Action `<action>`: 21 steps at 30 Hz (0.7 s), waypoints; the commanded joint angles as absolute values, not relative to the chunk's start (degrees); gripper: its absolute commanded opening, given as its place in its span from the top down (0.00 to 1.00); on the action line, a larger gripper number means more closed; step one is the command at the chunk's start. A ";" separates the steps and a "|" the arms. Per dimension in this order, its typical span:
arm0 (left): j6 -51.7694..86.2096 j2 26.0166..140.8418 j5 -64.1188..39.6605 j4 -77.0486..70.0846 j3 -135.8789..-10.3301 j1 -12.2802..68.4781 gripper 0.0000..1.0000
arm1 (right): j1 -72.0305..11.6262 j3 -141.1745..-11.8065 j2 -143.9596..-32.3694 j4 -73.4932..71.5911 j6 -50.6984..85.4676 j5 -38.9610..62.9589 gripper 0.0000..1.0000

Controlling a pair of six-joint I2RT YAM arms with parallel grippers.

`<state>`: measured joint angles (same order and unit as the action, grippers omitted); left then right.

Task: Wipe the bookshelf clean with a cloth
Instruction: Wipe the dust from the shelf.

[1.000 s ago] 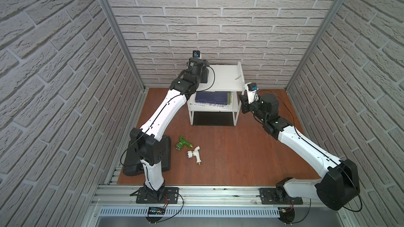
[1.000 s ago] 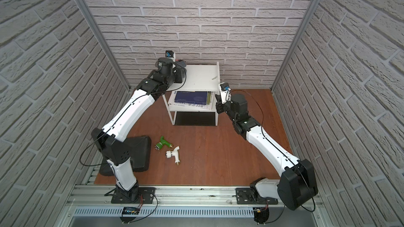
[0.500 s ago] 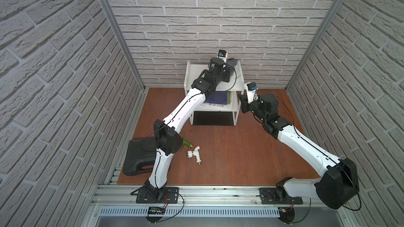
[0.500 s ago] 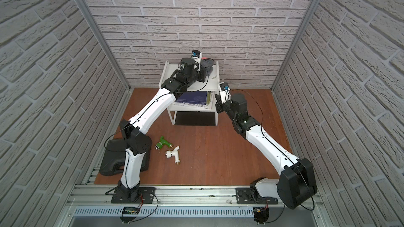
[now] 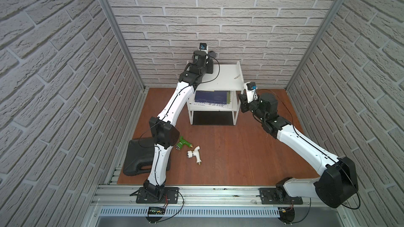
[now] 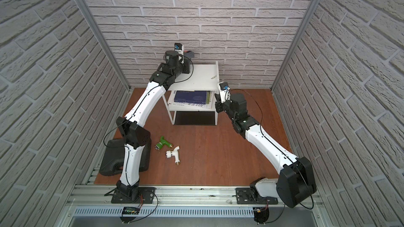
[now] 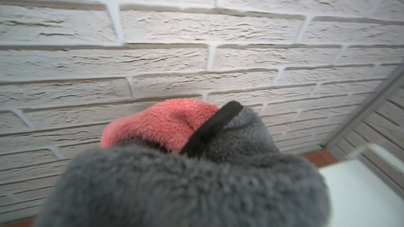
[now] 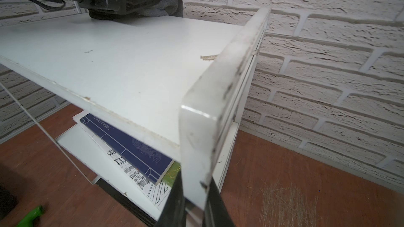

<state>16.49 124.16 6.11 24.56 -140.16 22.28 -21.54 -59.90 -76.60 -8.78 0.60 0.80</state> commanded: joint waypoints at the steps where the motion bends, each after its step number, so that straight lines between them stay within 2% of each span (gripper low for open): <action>1: 14.49 116.32 3.72 21.87 -139.67 22.26 1.00 | -22.68 -60.68 -78.94 -8.14 2.21 2.24 0.97; 3: 12.18 114.54 7.15 20.57 -138.00 21.42 1.00 | -22.68 -60.73 -78.88 -8.32 2.78 2.28 0.97; 6: 12.12 112.69 6.95 16.52 -132.85 19.00 1.00 | -22.68 -60.73 -78.75 -8.34 3.29 2.42 0.97; 15: 16.86 113.71 3.04 23.25 -133.16 14.15 1.00 | -22.68 -60.92 -78.15 -8.04 3.10 2.20 0.97; 17: 16.90 110.41 1.64 23.64 -128.77 14.21 1.00 | -22.68 -60.75 -78.24 -8.21 3.08 2.12 0.97; 21: 17.82 98.46 1.27 20.41 -111.31 14.84 1.00 | -22.69 -60.69 -78.40 -7.93 3.20 1.86 0.97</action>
<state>16.71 107.00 2.90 23.66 -119.24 14.15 -21.54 -60.01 -76.64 -8.67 1.10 0.47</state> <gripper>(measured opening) 0.109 0.165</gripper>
